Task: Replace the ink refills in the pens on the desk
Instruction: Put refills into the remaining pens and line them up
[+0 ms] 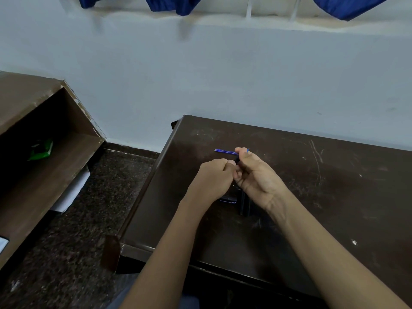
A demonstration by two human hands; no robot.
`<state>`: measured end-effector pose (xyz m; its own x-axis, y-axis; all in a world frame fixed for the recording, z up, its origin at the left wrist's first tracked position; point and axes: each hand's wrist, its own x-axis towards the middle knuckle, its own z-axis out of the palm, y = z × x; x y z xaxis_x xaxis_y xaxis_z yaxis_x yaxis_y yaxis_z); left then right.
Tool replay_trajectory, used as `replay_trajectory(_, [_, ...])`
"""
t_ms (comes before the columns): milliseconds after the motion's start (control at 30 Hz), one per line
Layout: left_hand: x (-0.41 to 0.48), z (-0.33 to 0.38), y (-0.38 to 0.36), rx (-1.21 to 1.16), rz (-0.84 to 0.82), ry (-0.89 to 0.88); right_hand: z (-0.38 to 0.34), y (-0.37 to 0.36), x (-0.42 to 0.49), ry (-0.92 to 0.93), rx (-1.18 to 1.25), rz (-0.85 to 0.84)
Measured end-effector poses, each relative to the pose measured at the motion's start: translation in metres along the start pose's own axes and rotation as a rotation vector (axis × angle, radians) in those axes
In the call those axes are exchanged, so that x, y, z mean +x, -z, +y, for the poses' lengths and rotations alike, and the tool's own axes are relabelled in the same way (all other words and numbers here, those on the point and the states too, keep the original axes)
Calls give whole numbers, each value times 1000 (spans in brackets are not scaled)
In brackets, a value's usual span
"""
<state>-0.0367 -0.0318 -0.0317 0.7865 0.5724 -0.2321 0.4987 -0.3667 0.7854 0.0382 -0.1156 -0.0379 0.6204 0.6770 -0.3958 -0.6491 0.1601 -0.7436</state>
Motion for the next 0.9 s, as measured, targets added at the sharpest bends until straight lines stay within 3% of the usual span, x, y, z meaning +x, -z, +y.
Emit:
replay_trajectory(133, [-1, -1, 0, 11, -19, 0, 3, 4, 2, 37, -77, 45])
replay_trajectory(300, [0, -3, 0, 35, 42, -8, -1, 2, 2, 33, 106, 25])
replay_trajectory(467, [0, -4, -1, 27, 36, -5, 4, 6, 3, 99, -137, -6])
replay_trajectory(667, [1, -5, -1, 62, 42, -8, 1, 8, 6, 44, -32, 6])
replay_trajectory(900, [1, -4, 0, 76, 26, 3, 4, 6, 3, 56, -117, -2])
